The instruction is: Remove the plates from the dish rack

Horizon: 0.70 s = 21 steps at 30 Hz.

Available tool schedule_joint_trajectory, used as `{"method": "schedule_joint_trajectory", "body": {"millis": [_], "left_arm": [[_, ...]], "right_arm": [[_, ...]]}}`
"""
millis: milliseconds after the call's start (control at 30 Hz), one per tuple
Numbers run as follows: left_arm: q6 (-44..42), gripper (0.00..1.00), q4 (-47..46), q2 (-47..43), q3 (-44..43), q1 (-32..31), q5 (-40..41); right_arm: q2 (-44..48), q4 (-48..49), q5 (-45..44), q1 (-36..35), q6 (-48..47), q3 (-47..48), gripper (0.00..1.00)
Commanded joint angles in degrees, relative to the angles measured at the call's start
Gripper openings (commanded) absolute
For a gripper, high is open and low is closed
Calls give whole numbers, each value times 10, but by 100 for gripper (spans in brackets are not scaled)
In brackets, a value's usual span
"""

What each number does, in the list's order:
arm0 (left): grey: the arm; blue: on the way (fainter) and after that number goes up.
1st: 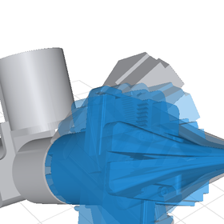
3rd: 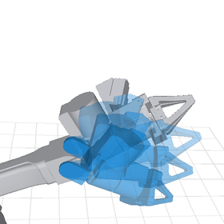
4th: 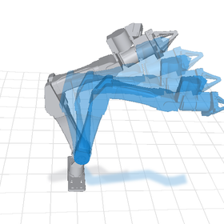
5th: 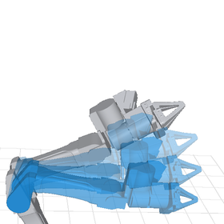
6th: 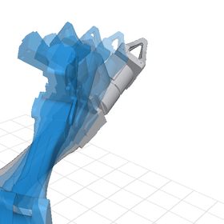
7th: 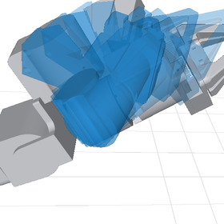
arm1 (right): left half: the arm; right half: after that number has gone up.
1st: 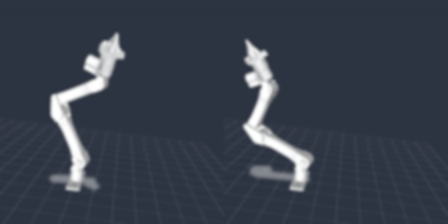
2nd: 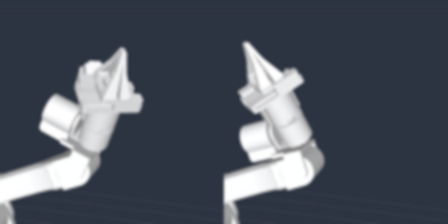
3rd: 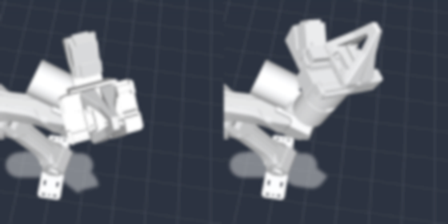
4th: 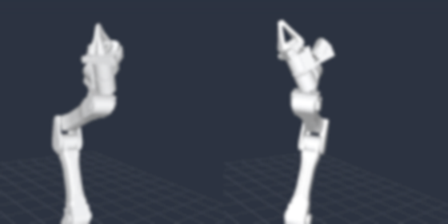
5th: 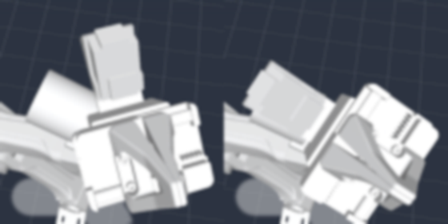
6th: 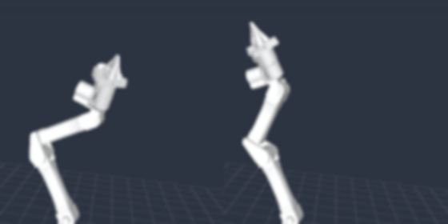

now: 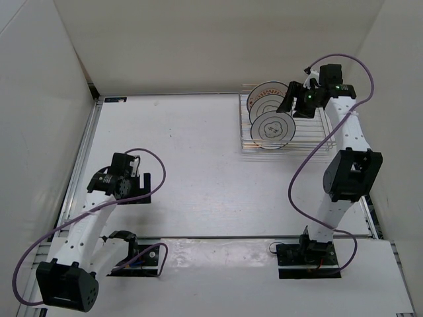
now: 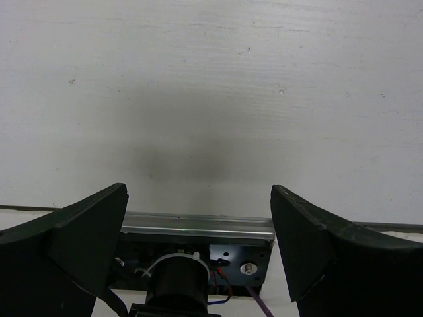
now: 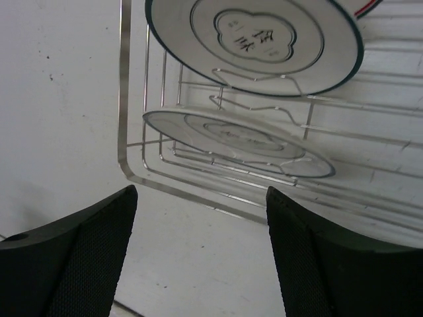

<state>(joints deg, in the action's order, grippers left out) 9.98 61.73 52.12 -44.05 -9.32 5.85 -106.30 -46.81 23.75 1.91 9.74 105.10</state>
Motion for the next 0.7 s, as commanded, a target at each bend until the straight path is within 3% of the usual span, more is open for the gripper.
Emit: {"method": "schedule_joint_trajectory", "body": {"millis": [0,133,233,400,533,667], "left_arm": [[0,100,6,3,-8,6,-18],[-7,100,8,11,-19,19,-30],[-7,100,8,15,-23,26,-40],[-42,100,8,22,-28,34,-102],[-61,100,19,25,-35,34,-152],[-74,100,17,23,-27,33,-176]], "right_arm": [[-21,42,-9,3,-66,48,80],[-49,48,44,0,-123,114,79],[-53,42,90,2,-182,113,79],[-58,-35,154,5,-399,99,77],[-86,-56,148,-1,-435,142,77],[-130,-55,146,-9,-454,189,71]]}}
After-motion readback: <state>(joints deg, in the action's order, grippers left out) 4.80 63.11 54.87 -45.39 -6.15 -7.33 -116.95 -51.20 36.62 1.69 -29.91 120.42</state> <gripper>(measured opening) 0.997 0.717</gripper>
